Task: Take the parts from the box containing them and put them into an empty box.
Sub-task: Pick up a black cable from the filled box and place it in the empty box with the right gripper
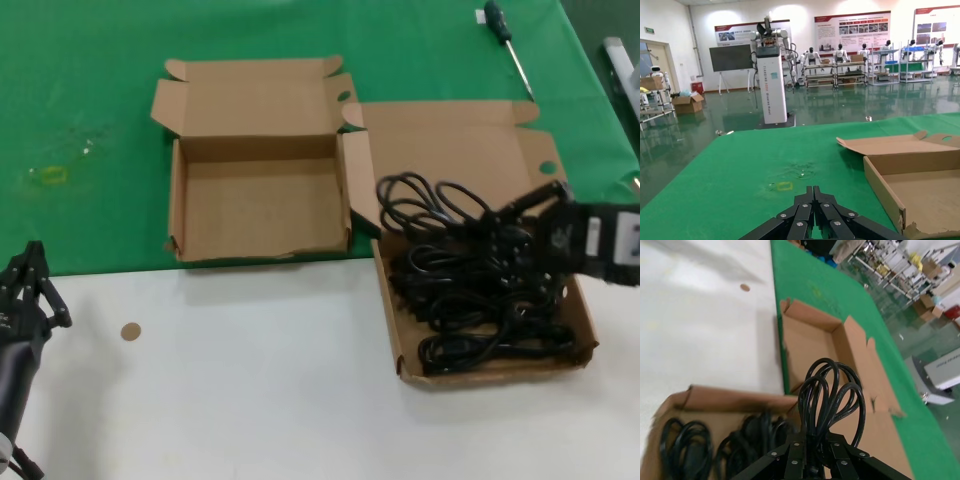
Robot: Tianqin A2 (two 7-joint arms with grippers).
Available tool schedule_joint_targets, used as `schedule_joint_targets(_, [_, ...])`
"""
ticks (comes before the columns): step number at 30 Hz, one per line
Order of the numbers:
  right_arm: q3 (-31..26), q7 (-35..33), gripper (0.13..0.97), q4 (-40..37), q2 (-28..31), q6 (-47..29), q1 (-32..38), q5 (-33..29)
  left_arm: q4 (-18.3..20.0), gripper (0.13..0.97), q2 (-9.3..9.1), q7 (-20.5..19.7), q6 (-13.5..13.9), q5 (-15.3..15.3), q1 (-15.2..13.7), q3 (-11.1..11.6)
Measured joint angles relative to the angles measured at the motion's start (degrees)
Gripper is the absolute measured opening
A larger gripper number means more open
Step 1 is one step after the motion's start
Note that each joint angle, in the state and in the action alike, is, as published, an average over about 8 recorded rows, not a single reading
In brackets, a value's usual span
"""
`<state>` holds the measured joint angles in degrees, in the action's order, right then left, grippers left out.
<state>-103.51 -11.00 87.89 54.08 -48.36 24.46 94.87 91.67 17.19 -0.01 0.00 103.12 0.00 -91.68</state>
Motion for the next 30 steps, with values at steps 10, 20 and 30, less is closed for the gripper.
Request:
schedule_joint_targets(10, [-6.64,0.54,0.198,-2.66,-8.8,-0.36,11.18,-6.93,0.0,0.152,0.0,0.0,0.0,0.0,0.0,0.0])
schedule_joint_targets(20, [-13.2,1.91,0.197,-6.55,-18.54,0.93,19.42,-15.93,0.0,0.152,0.0,0.0,0.0,0.0,0.0,0.0])
schedule_joint_targets(30, [-16.8,3.44,0.197,-11.23,-26.84,3.31,23.44,-21.2,0.0,0.152,0.0,0.0,0.0,0.0,0.0,0.0])
